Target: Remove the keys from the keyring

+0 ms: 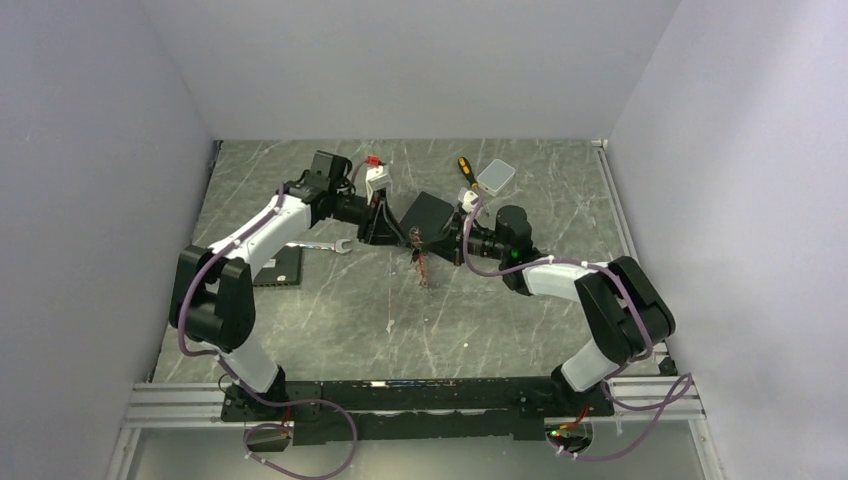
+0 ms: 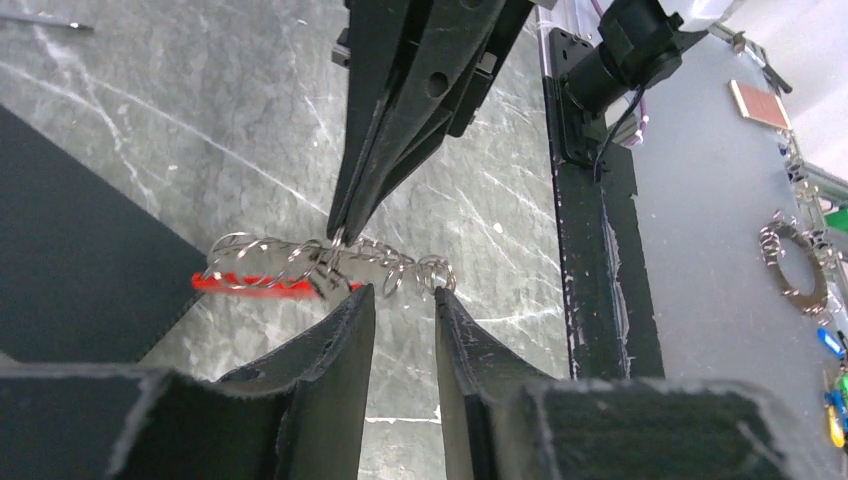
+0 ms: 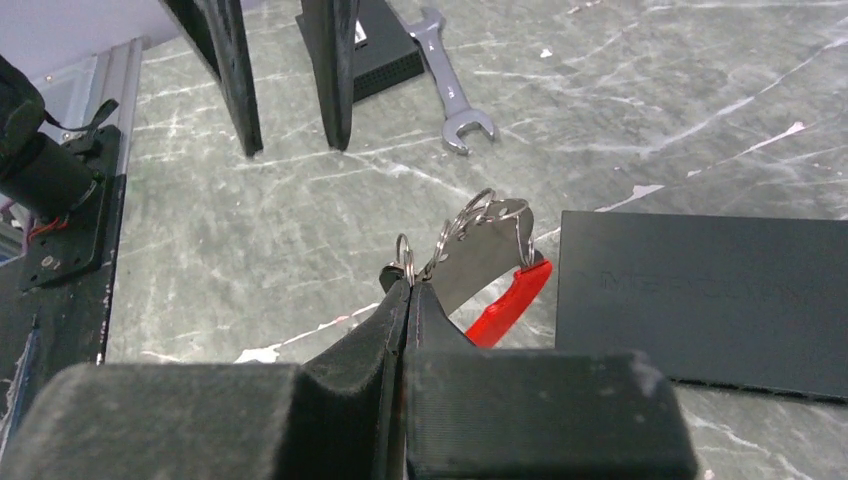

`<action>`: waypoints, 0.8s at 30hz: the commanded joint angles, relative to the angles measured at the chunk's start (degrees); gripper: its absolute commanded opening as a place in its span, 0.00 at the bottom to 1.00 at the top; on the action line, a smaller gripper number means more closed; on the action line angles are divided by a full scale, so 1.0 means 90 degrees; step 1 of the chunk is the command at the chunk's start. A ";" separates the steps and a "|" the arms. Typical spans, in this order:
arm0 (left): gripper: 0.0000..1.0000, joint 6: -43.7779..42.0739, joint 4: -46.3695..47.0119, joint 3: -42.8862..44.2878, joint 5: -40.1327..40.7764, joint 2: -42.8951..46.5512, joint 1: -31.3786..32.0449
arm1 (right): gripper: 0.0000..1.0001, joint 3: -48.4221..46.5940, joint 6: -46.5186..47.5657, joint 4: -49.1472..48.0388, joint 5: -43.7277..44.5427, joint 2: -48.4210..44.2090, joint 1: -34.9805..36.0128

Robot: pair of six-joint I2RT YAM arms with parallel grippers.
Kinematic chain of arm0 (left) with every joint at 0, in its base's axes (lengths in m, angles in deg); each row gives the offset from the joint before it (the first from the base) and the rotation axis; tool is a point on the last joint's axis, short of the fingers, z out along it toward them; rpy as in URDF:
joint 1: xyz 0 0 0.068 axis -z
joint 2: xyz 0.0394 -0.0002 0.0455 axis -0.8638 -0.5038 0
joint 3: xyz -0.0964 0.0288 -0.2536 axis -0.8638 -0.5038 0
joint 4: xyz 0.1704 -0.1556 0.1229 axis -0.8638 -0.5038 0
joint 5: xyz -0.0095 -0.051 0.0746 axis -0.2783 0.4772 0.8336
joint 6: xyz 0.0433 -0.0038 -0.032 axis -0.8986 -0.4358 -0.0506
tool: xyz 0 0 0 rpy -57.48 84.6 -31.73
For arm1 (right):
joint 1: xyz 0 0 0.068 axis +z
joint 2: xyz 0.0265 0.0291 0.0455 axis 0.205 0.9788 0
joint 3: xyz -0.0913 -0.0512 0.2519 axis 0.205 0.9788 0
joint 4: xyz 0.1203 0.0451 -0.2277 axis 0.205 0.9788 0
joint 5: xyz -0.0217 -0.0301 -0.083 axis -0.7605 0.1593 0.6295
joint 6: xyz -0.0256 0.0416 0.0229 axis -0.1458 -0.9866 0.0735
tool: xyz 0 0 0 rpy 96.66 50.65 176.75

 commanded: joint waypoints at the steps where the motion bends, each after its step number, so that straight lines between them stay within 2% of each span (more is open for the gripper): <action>1: 0.33 -0.0600 0.0388 -0.0051 -0.0250 -0.0142 0.0197 | 0.00 -0.0110 -0.0306 -0.1156 0.0054 0.0098 -0.0010; 9: 0.34 -0.0319 0.1425 -0.0329 0.0007 -0.0444 0.0221 | 0.00 -0.0105 -0.0373 -0.1246 -0.0127 0.0309 -0.0010; 19: 0.27 -0.0286 0.1938 -0.0737 -0.0082 -0.0694 0.0280 | 0.00 -0.0105 -0.0543 -0.1399 -0.0138 0.0397 -0.0020; 24: 0.28 -0.0078 0.2196 -0.0764 -0.0067 -0.0762 0.0310 | 0.00 -0.0128 -0.0568 -0.1404 -0.0192 0.0451 -0.0020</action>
